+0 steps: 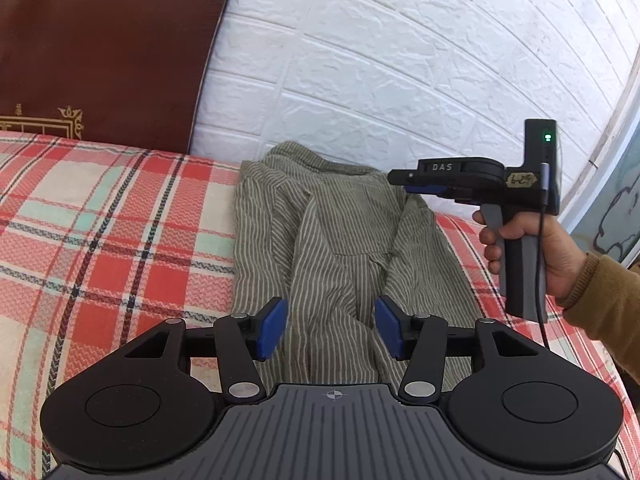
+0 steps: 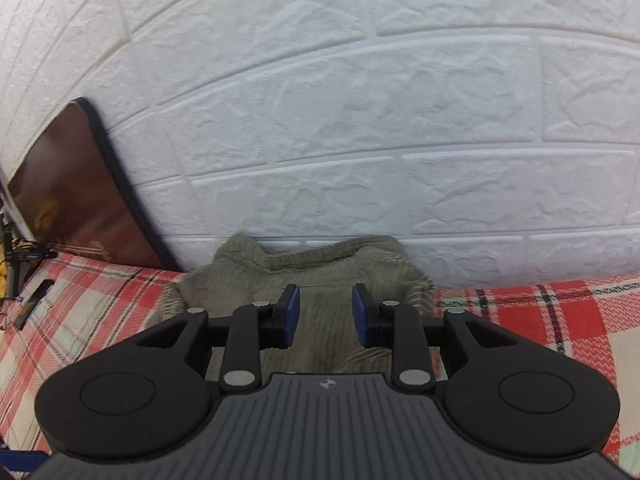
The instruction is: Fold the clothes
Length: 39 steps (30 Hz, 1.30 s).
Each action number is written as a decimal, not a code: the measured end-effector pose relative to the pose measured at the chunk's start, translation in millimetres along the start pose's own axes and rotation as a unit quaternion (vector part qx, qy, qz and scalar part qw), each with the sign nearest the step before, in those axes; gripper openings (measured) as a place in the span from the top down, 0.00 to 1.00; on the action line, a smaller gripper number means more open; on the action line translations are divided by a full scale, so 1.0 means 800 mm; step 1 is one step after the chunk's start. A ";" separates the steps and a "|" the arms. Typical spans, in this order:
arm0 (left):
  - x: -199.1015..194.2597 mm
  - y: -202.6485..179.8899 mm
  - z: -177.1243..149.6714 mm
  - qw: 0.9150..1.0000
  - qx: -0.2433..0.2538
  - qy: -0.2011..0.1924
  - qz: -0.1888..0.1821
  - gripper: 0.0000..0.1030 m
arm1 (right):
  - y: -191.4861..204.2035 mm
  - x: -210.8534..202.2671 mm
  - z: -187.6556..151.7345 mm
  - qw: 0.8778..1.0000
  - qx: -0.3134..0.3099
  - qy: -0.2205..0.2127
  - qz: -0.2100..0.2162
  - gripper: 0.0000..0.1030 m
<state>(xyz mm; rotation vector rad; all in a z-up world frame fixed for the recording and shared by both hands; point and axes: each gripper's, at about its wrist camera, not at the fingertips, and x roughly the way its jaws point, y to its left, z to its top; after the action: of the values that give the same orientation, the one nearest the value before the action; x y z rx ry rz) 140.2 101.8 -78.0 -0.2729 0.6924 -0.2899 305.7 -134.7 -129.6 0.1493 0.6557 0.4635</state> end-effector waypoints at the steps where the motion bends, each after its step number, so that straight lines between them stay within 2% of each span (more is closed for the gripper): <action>1: 0.000 0.001 0.000 1.000 -0.001 0.000 0.002 0.36 | 0.005 -0.002 0.000 1.000 -0.005 0.001 0.007 0.67; 8: 0.000 0.010 -0.006 1.000 -0.008 0.000 0.019 0.34 | 0.033 -0.007 -0.010 0.998 -0.033 0.021 0.039 0.65; 14: 0.002 0.012 -0.010 0.999 0.017 -0.006 0.044 0.30 | 0.047 -0.006 -0.019 0.997 -0.036 0.041 0.057 0.61; 21: 0.023 0.012 -0.005 1.000 0.011 0.000 0.028 0.30 | 0.080 0.009 -0.020 0.992 -0.072 0.061 0.080 0.59; 26: 0.038 0.001 -0.003 0.999 0.038 0.002 0.024 0.31 | 0.105 0.039 -0.018 0.991 -0.090 0.072 0.069 0.59; 31: 0.052 0.005 -0.001 0.999 0.033 0.013 0.015 0.31 | 0.115 0.074 -0.020 0.990 -0.091 0.093 0.050 0.59; 32: 0.055 0.007 -0.001 0.999 0.031 0.017 0.012 0.35 | 0.116 0.079 -0.020 0.990 -0.094 0.096 0.046 0.64; 33: 0.059 0.009 -0.002 0.999 0.029 0.023 0.006 0.38 | 0.117 0.082 -0.020 0.989 -0.098 0.099 0.042 1.00; 34: 0.062 0.012 -0.002 0.999 0.027 0.029 0.000 0.56 | 0.118 0.085 -0.020 0.989 -0.102 0.102 0.038 0.98; 35: 0.065 0.015 -0.003 0.999 0.024 0.034 -0.005 0.70 | 0.119 0.085 -0.019 0.989 -0.104 0.096 0.033 0.98; 39: 0.074 0.028 -0.008 0.999 0.008 0.040 -0.010 0.69 | 0.124 0.092 -0.015 0.991 -0.103 0.085 0.007 0.97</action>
<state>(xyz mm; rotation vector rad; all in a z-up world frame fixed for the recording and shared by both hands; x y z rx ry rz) 183.4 100.9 -124.6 -0.2534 0.7659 -0.3263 312.8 -13.0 -152.2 -0.0825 0.7702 0.5587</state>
